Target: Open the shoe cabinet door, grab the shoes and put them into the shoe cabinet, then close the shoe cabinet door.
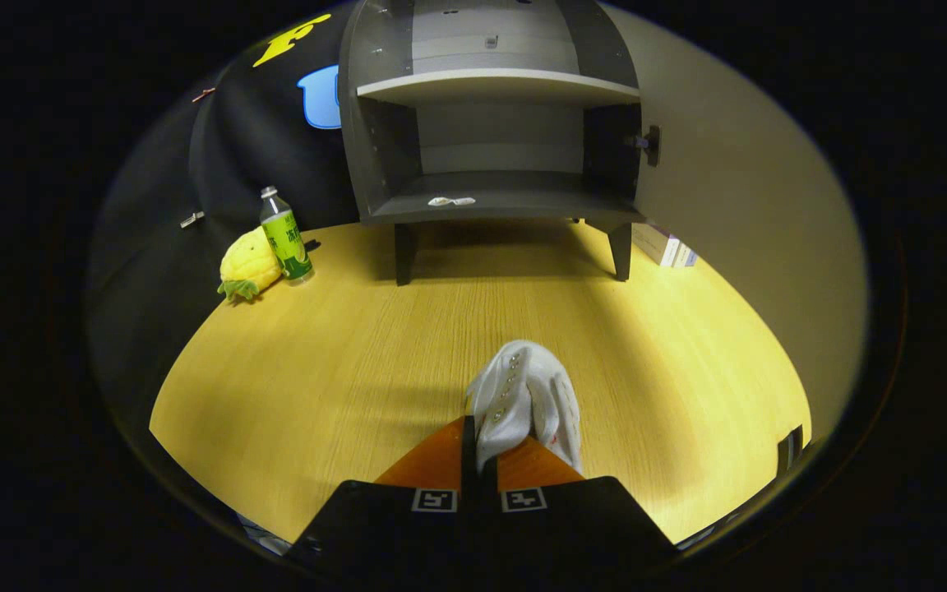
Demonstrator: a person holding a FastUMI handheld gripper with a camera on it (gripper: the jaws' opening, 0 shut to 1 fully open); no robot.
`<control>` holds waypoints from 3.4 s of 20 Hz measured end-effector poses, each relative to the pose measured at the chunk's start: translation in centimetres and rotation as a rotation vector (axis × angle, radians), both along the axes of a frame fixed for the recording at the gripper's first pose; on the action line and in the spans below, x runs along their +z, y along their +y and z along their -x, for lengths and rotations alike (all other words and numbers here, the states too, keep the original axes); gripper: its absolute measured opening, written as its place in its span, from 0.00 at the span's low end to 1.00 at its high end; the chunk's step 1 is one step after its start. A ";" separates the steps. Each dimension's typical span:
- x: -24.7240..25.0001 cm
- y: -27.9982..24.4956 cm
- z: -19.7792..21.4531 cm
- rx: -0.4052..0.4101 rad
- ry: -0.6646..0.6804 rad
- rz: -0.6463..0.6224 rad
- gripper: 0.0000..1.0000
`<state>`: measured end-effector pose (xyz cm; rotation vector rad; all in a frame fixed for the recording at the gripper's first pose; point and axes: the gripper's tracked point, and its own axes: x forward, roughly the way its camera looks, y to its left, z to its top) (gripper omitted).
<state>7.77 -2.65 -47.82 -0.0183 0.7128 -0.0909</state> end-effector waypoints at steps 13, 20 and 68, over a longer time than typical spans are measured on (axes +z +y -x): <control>20.2 0.3 -5.7 0.141 -0.249 0.016 0.05; 28.2 1.0 -16.0 0.086 -0.403 0.065 0.04; 27.9 -2.3 -40.8 0.013 -0.385 0.056 0.53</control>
